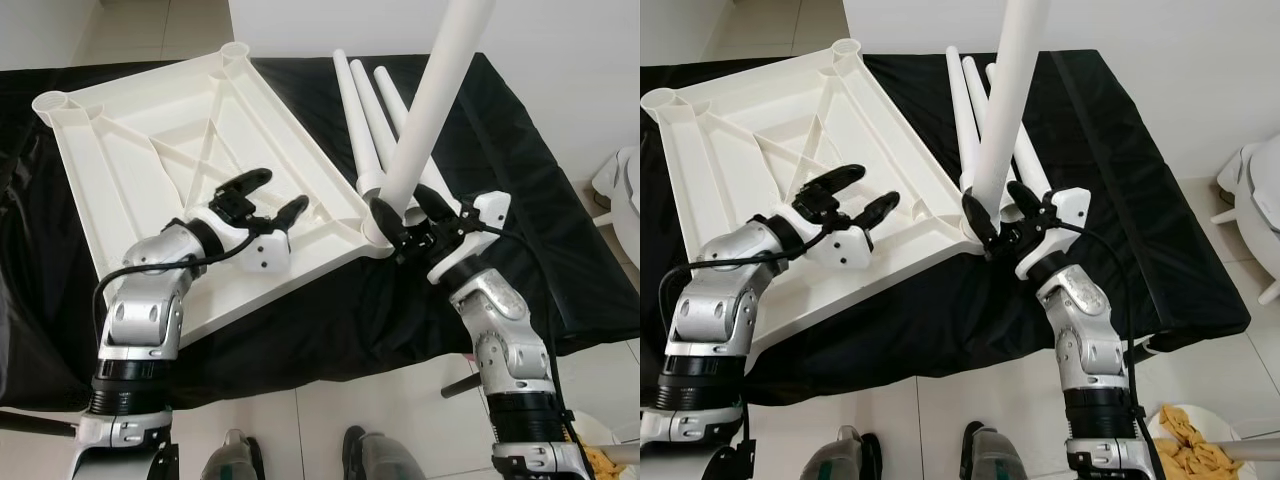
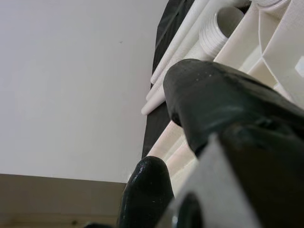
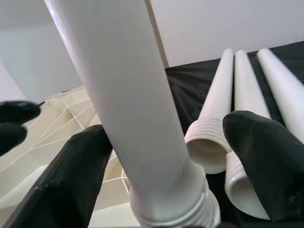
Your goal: Building children table
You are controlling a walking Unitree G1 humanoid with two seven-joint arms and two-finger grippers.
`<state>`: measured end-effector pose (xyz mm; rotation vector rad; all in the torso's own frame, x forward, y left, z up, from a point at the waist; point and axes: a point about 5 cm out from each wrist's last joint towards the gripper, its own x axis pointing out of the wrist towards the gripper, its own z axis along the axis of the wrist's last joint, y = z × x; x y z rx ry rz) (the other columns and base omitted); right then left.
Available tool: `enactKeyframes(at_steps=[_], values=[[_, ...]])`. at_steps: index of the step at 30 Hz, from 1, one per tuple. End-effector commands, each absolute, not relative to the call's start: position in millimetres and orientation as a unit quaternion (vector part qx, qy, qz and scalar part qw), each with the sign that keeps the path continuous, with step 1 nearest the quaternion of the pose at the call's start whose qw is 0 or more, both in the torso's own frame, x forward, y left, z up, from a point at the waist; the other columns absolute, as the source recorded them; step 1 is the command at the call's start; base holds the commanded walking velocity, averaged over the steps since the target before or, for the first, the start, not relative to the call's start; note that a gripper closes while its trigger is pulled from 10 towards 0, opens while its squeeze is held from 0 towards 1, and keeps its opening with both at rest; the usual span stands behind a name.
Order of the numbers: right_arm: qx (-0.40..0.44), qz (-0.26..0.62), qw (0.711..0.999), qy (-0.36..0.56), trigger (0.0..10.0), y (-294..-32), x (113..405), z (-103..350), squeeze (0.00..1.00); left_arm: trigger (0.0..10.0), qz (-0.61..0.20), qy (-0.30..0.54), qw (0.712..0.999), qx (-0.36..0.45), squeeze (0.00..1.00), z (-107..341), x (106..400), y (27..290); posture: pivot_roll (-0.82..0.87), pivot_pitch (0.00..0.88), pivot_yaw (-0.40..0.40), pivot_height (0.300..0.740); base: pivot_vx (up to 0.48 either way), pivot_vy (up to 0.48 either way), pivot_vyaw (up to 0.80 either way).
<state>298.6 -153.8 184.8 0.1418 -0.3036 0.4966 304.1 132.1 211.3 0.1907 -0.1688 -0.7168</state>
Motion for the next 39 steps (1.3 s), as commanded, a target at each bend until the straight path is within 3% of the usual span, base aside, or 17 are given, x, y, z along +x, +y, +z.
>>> enactKeyframes(at_steps=[1, 7, 10, 15, 20, 27, 39], values=[[0.065, 0.225, 0.959, -0.157, 10.0, -159, 294, 185, 0.00, 10.0, -0.159, -0.093, 0.978, 0.095, 0.00, 208, 306, 148, -0.03, 0.159, 0.007, 0.740, 0.000, 0.000, 0.00], [0.060, 0.198, 0.965, -0.163, 10.0, -166, 289, 186, 0.00, 10.0, -0.110, -0.092, 0.985, 0.090, 0.00, 200, 296, 156, -0.04, 0.158, 0.009, 0.740, 0.000, 0.000, 0.00], [0.064, 0.181, 0.967, -0.166, 10.0, -169, 288, 187, 0.00, 10.0, -0.044, -0.110, 0.990, 0.073, 0.00, 202, 291, 173, -0.04, 0.152, 0.007, 0.740, 0.000, 0.000, 0.00], [0.065, 0.175, 0.968, -0.165, 10.0, -169, 289, 187, 0.00, 10.0, -0.060, -0.092, 0.990, 0.087, 0.00, 191, 286, 183, -0.04, 0.145, 0.009, 0.740, 0.000, 0.000, 0.00], [0.059, 0.158, 0.971, -0.167, 10.0, -174, 291, 189, 0.00, 10.0, 0.012, -0.097, 0.991, 0.093, 0.00, 196, 285, 209, -0.03, 0.141, 0.011, 0.740, 0.000, 0.000, 0.00], [0.047, 0.143, 0.975, -0.163, 10.0, -174, 290, 186, 0.00, 10.0, 0.065, -0.104, 0.990, 0.068, 0.00, 195, 281, 214, -0.02, 0.136, 0.011, 0.740, 0.000, 0.000, 0.00], [0.028, 0.188, 0.971, -0.146, 10.0, -160, 282, 177, 0.00, 10.0, 0.065, -0.113, 0.989, 0.062, 0.00, 191, 276, 202, -0.03, 0.145, 0.005, 0.740, 0.000, 0.000, 0.00]])
